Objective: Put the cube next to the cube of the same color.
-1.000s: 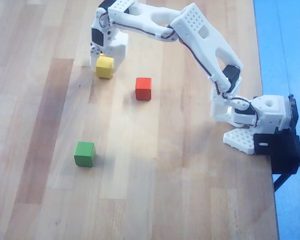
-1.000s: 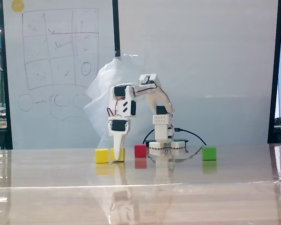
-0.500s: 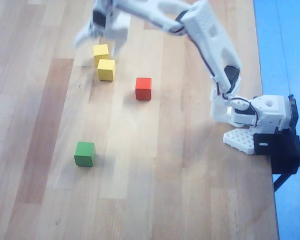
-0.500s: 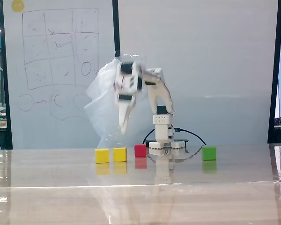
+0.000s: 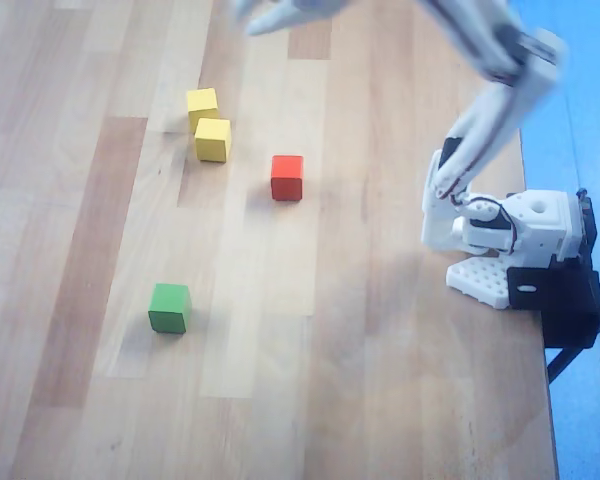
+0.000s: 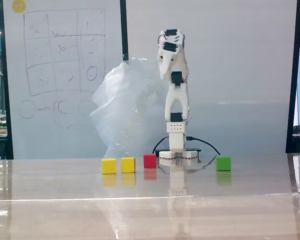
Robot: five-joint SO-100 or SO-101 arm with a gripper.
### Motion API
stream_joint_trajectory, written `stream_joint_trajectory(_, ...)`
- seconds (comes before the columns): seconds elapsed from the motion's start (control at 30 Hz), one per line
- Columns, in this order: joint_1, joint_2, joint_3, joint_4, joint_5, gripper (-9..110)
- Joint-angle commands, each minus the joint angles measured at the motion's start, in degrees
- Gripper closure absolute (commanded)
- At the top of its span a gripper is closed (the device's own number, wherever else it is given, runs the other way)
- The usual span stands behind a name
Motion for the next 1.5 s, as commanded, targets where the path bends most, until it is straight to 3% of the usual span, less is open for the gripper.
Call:
stream_joint_trajectory(0.0, -2.8, 25.9, 32.9, -19.3, 6.9, 98)
stream_joint_trajectory(0.13, -3.0, 46.3, 64.7, -36.5, 7.6, 102)
stream_joint_trajectory(0.23, -3.2, 58.4, 81.9, -42.4, 6.5, 101)
stream_joint_trajectory(0.53, -3.6, 74.2, 101.7, -37.9, 6.2, 100)
stream_joint_trajectory(0.77, -7.6, 75.8, 102.3, -31.9, 6.4, 100)
stream_joint_trajectory(1.47, -8.8, 75.8, 102.2, -31.6, 5.9, 100)
